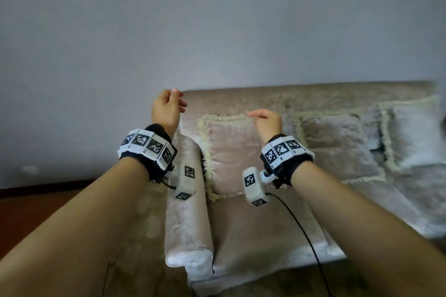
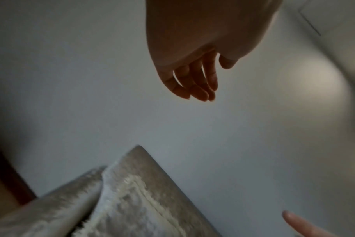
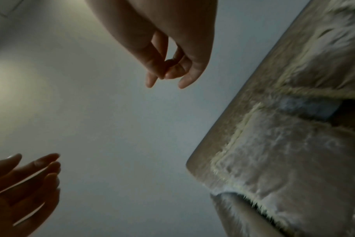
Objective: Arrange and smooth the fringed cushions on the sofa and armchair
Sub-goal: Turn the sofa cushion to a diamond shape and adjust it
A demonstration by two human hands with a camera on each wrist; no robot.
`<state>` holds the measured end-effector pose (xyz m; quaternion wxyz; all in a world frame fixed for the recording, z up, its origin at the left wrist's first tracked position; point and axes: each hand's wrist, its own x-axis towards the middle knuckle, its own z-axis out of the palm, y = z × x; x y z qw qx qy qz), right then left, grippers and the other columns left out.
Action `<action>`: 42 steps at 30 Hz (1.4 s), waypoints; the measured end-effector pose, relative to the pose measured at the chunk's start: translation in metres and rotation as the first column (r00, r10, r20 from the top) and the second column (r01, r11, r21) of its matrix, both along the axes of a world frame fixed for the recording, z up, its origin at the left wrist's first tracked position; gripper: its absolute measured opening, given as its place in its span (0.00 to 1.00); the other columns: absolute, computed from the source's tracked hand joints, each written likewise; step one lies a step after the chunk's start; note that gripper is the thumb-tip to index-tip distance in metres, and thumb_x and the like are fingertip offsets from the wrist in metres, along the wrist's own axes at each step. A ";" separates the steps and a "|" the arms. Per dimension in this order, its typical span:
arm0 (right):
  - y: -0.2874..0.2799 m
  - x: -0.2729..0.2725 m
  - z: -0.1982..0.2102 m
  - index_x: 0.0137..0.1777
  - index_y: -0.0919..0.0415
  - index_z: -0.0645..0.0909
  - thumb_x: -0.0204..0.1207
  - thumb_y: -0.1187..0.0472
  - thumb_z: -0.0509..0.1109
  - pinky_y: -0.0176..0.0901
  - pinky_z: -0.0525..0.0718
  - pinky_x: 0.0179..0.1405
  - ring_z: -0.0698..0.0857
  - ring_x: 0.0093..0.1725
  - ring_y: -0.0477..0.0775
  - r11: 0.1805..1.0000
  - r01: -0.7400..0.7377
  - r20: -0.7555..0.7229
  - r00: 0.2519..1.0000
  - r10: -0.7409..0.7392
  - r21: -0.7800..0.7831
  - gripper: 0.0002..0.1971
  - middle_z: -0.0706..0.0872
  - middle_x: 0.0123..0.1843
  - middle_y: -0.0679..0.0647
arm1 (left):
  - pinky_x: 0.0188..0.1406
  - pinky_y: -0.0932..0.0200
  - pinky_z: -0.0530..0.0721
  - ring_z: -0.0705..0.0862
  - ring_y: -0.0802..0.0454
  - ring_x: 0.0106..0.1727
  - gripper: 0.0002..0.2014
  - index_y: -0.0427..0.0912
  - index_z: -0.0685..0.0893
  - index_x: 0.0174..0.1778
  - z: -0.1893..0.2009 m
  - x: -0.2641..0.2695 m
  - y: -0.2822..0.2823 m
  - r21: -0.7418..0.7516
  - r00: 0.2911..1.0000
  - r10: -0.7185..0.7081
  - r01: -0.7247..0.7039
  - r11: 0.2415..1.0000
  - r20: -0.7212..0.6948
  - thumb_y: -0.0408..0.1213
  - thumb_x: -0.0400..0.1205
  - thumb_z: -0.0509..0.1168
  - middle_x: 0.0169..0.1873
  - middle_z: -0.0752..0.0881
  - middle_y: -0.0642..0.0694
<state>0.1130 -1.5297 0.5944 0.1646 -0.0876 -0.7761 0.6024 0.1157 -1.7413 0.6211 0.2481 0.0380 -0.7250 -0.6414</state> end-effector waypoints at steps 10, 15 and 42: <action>0.151 -0.029 -0.004 0.37 0.57 0.85 0.76 0.77 0.55 0.36 0.74 0.30 0.78 0.35 0.47 0.900 0.434 0.008 0.900 -0.435 0.025 0.20 0.86 0.58 0.63 | 0.28 0.69 0.75 0.77 0.55 0.29 0.15 0.44 0.78 0.37 0.004 -0.126 0.182 0.035 0.864 -0.504 0.504 0.863 -0.013 0.39 0.87 0.52 0.30 0.80 0.46; 0.242 -0.014 -0.012 0.41 0.62 0.86 0.76 0.77 0.55 0.37 0.80 0.26 0.79 0.26 0.51 0.797 0.605 0.027 0.796 -0.604 -0.007 0.19 0.88 0.54 0.65 | 0.28 0.70 0.75 0.77 0.57 0.29 0.15 0.46 0.77 0.37 -0.008 -0.138 0.294 0.020 0.734 -0.679 0.678 0.734 0.009 0.41 0.88 0.51 0.30 0.79 0.48; 0.891 -0.085 -0.027 0.50 0.64 0.87 0.75 0.77 0.53 0.32 0.66 0.16 0.67 0.21 0.47 0.573 0.819 0.142 0.563 -0.814 0.034 0.21 0.77 0.33 0.51 | 0.34 0.61 0.74 0.76 0.53 0.29 0.15 0.47 0.76 0.34 -0.050 -0.264 1.022 0.137 0.508 -0.858 0.847 0.514 0.076 0.34 0.86 0.51 0.29 0.79 0.46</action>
